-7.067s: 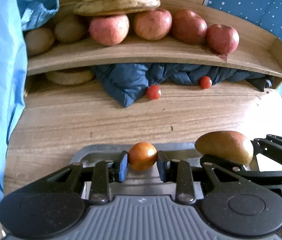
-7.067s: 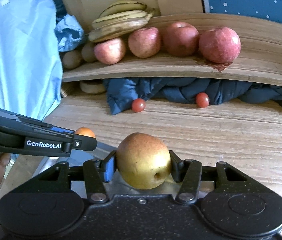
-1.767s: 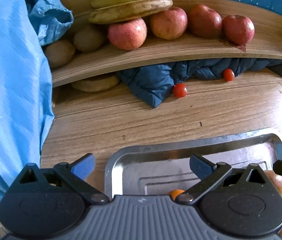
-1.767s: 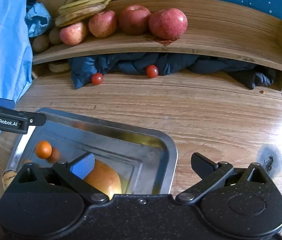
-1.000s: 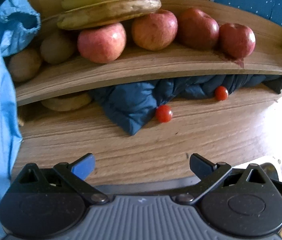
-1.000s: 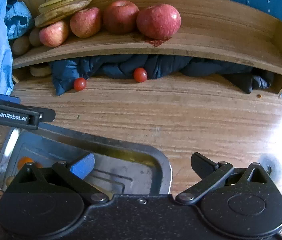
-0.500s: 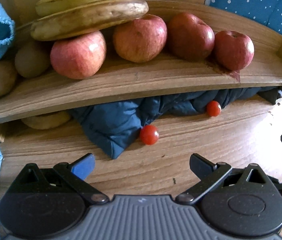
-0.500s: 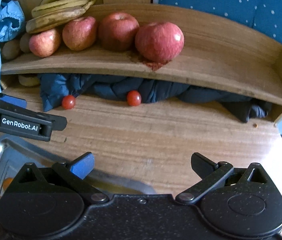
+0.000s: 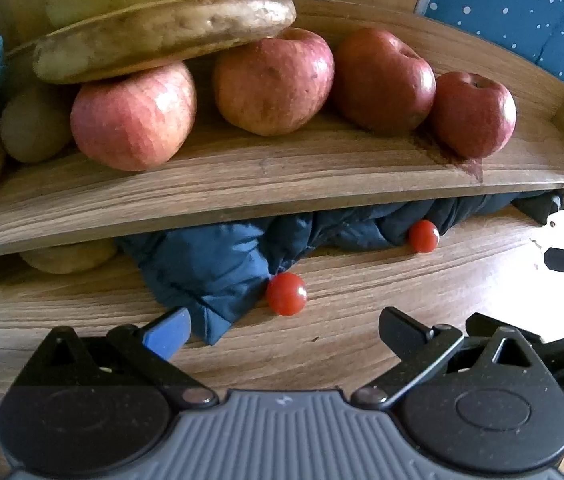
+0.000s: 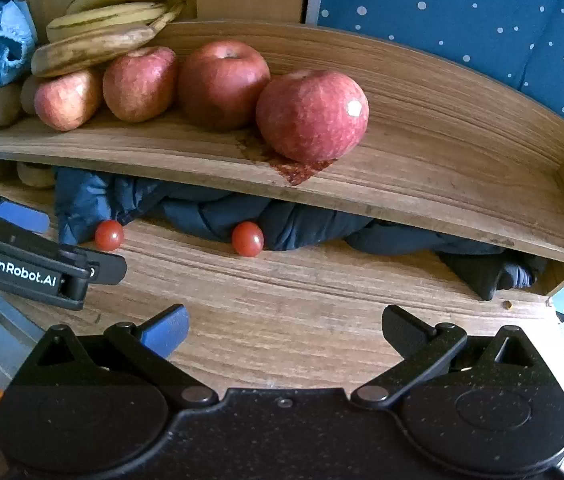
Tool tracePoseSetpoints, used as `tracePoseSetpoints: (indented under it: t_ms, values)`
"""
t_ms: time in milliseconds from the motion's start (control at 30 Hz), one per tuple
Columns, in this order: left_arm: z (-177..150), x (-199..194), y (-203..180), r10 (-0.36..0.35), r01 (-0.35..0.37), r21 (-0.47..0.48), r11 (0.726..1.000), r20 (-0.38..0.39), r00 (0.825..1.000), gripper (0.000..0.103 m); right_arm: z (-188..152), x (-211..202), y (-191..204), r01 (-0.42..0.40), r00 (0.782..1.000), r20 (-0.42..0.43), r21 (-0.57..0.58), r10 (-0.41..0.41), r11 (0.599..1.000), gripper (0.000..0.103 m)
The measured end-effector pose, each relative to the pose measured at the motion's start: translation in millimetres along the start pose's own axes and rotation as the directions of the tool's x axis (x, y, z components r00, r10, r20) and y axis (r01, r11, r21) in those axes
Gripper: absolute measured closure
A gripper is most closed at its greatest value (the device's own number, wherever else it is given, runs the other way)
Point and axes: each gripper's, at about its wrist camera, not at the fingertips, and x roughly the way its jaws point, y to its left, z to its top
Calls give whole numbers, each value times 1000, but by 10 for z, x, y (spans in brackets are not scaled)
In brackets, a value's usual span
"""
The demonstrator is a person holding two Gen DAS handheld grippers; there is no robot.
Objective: Organize fruits
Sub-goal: 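Grasp a cherry tomato with the left tool while the right tool grasps the other tomato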
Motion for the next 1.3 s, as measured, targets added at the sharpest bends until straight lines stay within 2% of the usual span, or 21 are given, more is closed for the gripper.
tracePoseSetpoints:
  t_ms: [300, 467, 633, 800, 933, 1167, 1300]
  values:
    - [66, -45, 59, -46, 46, -34, 998, 8, 999, 12, 57, 87, 102, -26, 999, 17, -82, 27, 996, 17]
    - [87, -46, 86, -54, 54, -40, 998, 8, 999, 18, 113, 137, 129, -39, 999, 23, -91, 41, 995, 19]
    - [98, -27, 94, -57, 57, -43, 997, 1, 998, 25, 150, 177, 154, -47, 998, 26, -112, 50, 993, 25]
    - [100, -7, 114, -61, 61, -46, 997, -10, 998, 35, 176, 246, 196, -51, 998, 29, -141, 56, 989, 38]
    - [104, -4, 143, -65, 64, -48, 997, -16, 998, 42, 203, 302, 219, -63, 997, 25, -147, 67, 987, 45]
    - [114, 34, 178, -60, 59, -51, 997, -21, 998, 46, 264, 412, 294, -79, 996, 21, -166, 83, 983, 56]
    - [116, 48, 188, -58, 57, -49, 997, -22, 998, 46, 296, 445, 291, -80, 996, 24, -169, 86, 982, 56]
